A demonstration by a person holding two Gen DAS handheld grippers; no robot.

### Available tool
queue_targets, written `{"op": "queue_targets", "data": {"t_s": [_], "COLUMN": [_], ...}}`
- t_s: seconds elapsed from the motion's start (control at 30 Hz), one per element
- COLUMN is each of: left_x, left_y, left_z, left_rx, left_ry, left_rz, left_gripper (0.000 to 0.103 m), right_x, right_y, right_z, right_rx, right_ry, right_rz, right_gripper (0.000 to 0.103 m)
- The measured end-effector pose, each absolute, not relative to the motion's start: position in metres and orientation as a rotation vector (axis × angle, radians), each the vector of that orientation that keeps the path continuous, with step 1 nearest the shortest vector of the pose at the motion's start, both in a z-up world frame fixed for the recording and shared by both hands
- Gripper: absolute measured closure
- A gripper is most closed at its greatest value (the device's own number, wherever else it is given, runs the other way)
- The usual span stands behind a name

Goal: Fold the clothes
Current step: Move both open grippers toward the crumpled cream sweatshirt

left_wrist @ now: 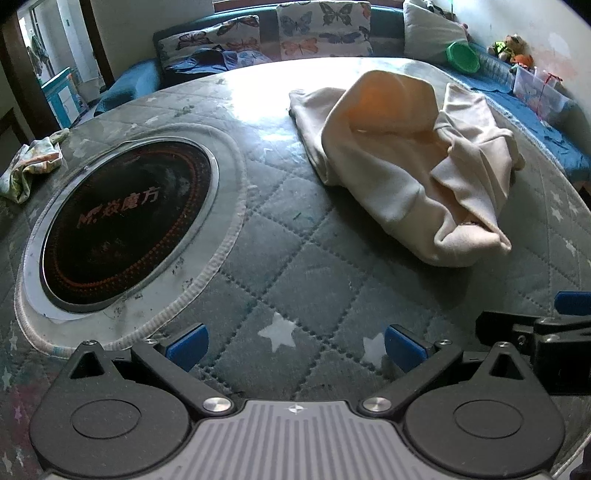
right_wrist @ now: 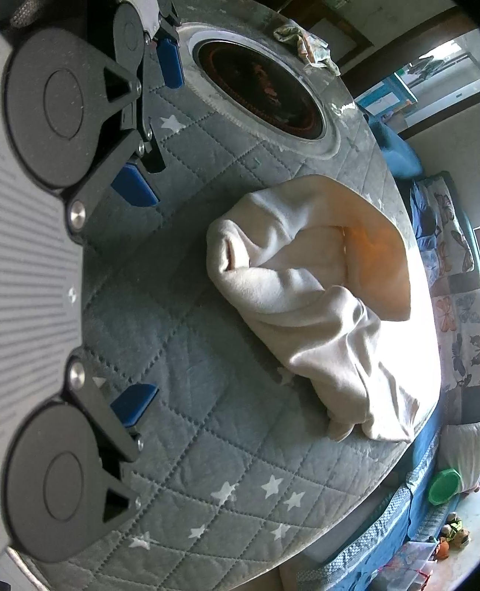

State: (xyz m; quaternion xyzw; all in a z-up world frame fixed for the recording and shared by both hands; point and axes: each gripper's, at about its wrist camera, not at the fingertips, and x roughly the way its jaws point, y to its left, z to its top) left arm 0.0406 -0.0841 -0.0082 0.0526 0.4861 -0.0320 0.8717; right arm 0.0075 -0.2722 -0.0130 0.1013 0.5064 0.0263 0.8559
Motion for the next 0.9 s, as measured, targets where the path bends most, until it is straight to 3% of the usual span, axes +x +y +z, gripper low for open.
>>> {"op": "queue_targets", "data": {"t_s": [0.9], "left_x": [0.065], "left_y": [-0.076], "left_z": [0.010], "left_rx": [0.112], "left_ry": [0.983], "left_rz": [-0.033], "left_gripper": [0.000], "right_x": [0.022], "right_y": [-0.280], "right_z": [0.000], "right_rx": [0.191], "right_ry": [0.956], "right_rz": [0.042], "right_gripper": [0.000]}}
